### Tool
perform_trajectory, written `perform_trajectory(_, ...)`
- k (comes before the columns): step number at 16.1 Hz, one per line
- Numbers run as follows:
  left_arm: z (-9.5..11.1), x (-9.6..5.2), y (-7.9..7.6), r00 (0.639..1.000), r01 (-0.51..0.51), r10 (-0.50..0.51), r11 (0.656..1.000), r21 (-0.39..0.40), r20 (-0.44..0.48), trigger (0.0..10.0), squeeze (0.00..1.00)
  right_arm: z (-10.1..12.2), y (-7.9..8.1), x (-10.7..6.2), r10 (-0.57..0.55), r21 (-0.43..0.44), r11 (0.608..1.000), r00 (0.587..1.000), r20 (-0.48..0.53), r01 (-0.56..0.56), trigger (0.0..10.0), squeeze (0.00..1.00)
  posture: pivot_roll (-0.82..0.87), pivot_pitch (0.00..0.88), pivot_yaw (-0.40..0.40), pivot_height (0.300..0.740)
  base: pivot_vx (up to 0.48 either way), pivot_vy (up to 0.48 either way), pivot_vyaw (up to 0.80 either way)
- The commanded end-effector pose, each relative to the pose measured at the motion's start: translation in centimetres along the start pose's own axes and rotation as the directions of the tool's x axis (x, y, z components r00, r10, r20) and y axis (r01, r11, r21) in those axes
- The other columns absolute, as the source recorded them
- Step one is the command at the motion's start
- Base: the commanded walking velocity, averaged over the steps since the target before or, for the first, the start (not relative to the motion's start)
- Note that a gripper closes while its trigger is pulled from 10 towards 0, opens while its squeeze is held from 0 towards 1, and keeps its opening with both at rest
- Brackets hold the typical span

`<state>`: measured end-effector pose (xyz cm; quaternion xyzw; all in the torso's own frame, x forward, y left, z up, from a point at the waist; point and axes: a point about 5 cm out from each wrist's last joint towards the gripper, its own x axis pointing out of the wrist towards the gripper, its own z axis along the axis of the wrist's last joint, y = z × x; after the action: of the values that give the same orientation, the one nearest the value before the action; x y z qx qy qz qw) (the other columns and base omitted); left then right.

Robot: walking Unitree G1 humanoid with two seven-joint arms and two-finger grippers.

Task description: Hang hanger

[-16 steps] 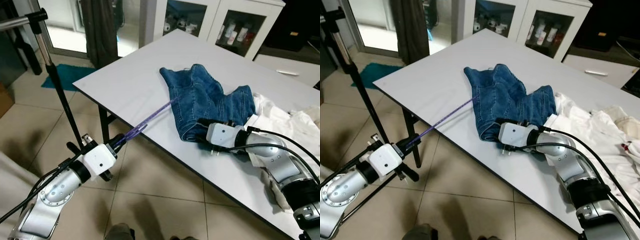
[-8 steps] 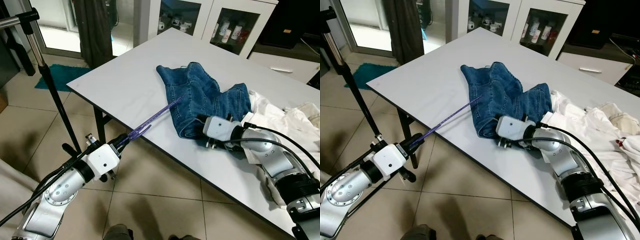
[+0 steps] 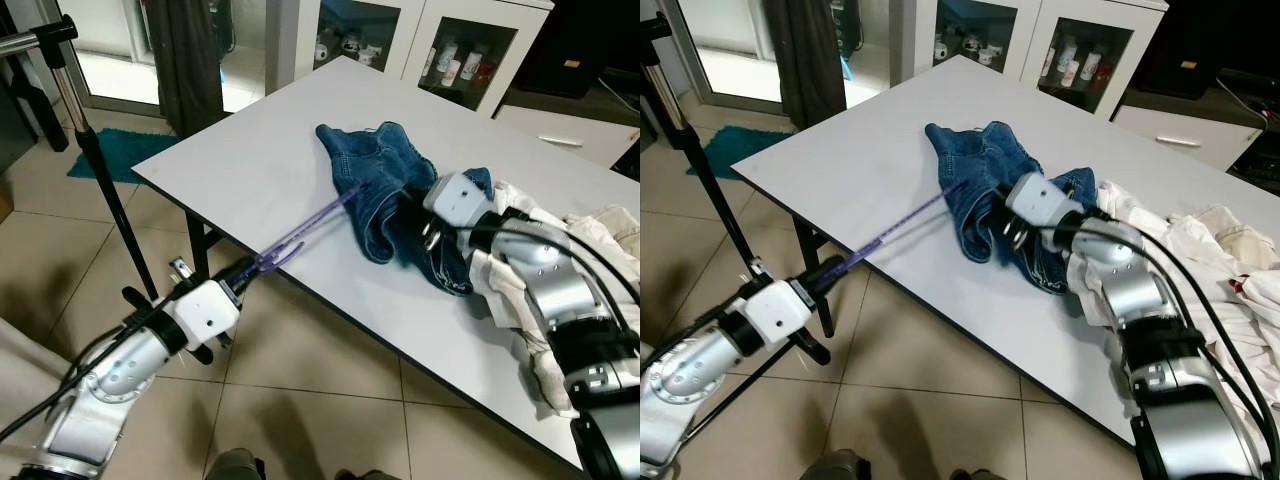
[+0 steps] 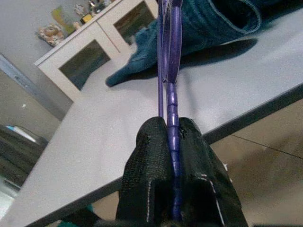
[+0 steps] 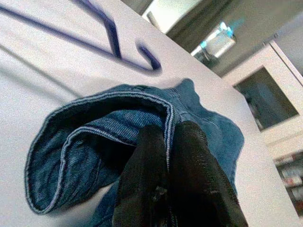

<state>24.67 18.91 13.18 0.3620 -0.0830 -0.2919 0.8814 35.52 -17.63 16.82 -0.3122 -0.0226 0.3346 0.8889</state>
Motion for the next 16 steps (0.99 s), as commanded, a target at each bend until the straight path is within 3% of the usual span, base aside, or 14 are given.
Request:
perform_trajectory(1, 1.3, 0.1, 1.2, 0.997, -0.035, 0.033, 0.999, 0.026, 0.068, 10.0, 0.00, 0.1, -1.2, -0.2, -0.052, 0.022, 0.998, 0.999, -0.001, 0.052, 0.0, 0.00, 0.27, 0.036, -0.131, 0.740, 0.000, 0.000, 0.00)
perform_trajectory(4, 3.0, -0.5, 2.5, 0.991, -0.020, 0.014, 0.999, 0.041, 0.136, 10.0, 0.00, 0.0, -1.8, 0.1, -0.067, 0.016, 0.998, 0.997, -0.032, 0.067, 0.0, 0.00, 0.28, 0.031, -0.134, 0.740, 0.000, 0.000, 0.00)
perform_trajectory(6, 3.9, -0.8, 2.5, 0.986, 0.037, -0.039, 0.999, 0.019, 0.162, 10.0, 0.00, 0.2, -2.3, 0.4, -0.095, 0.016, 0.995, 0.995, -0.033, 0.096, 0.0, 0.00, 0.29, 0.028, -0.135, 0.740, 0.000, 0.000, 0.00)
perform_trajectory(9, 4.6, -1.5, 0.7, 0.966, 0.209, -0.197, 0.976, -0.055, 0.168, 10.0, 0.00, 0.7, -3.0, 0.8, -0.152, 0.046, 0.987, 0.988, -0.021, 0.153, 0.0, 0.00, 0.30, 0.025, -0.132, 0.740, 0.000, 0.000, 0.00)
perform_trajectory(11, 3.9, -2.2, -1.2, 0.945, 0.320, -0.303, 0.936, -0.150, 0.126, 10.0, 0.00, 0.8, -3.7, 0.8, -0.213, 0.085, 0.973, 0.977, -0.019, 0.214, 0.0, 0.00, 0.30, 0.026, -0.127, 0.740, 0.000, 0.000, 0.00)
perform_trajectory(16, 3.1, -2.5, -1.5, 0.951, 0.309, -0.302, 0.932, -0.188, 0.069, 10.0, 0.00, 0.1, -3.6, 0.0, -0.182, 0.081, 0.980, 0.983, -0.017, 0.183, 0.0, 0.00, 0.30, 0.026, -0.126, 0.740, 0.000, 0.000, 0.00)
